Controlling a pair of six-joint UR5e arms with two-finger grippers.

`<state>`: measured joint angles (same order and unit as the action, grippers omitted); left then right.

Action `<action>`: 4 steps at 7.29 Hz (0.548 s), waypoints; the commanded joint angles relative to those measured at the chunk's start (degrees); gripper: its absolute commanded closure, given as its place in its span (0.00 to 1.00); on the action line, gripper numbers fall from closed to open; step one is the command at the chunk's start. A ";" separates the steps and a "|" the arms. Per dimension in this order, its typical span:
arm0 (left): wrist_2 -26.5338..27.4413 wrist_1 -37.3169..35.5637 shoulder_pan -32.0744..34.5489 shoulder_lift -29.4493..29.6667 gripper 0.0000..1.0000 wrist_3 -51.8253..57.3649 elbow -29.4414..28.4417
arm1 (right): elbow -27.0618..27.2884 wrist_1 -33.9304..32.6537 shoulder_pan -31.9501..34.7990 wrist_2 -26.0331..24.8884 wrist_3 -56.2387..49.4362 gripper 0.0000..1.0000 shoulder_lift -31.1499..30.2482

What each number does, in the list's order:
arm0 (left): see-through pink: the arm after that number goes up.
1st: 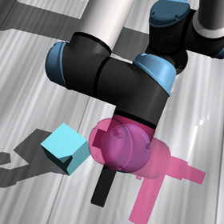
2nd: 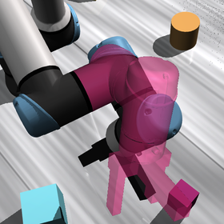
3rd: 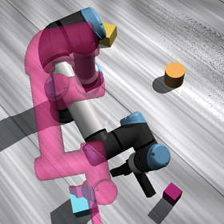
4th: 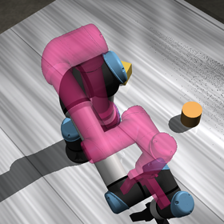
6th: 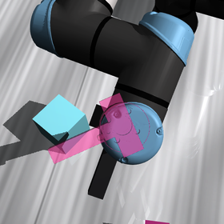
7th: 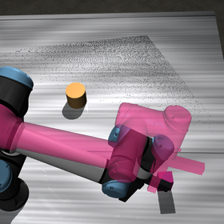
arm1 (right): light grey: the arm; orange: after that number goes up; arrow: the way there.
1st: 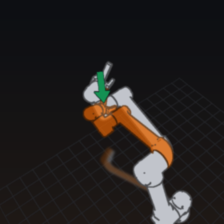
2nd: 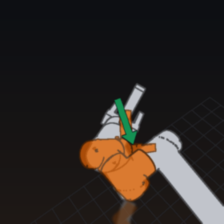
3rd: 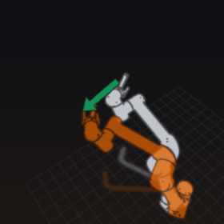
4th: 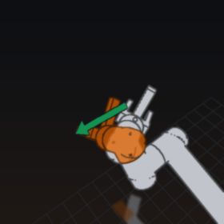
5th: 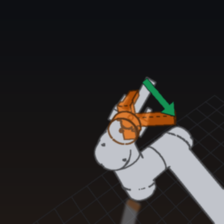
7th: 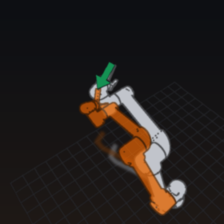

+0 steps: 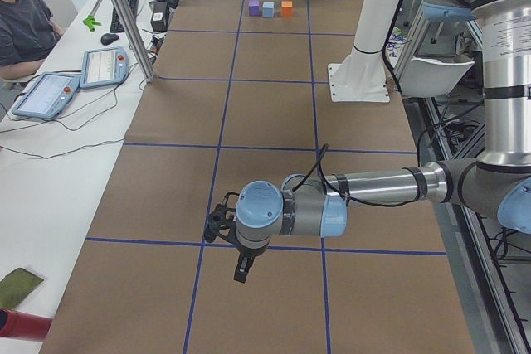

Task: Place blue block between orange and purple blocks

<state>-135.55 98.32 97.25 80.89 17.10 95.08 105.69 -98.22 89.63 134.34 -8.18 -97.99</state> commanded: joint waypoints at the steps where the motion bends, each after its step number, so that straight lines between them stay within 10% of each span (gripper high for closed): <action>1: 0.73 -9.93 0.04 -0.11 0.00 -0.49 5.43 | 0.22 0.05 0.02 0.22 1.06 0.00 -0.01; 4: 5.37 -11.57 -2.06 -0.11 0.00 -7.84 10.19 | 0.04 2.50 0.02 0.31 1.24 0.00 -0.09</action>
<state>-132.36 87.32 96.35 80.87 13.09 102.85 105.80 -96.95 89.65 134.58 -7.06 -98.00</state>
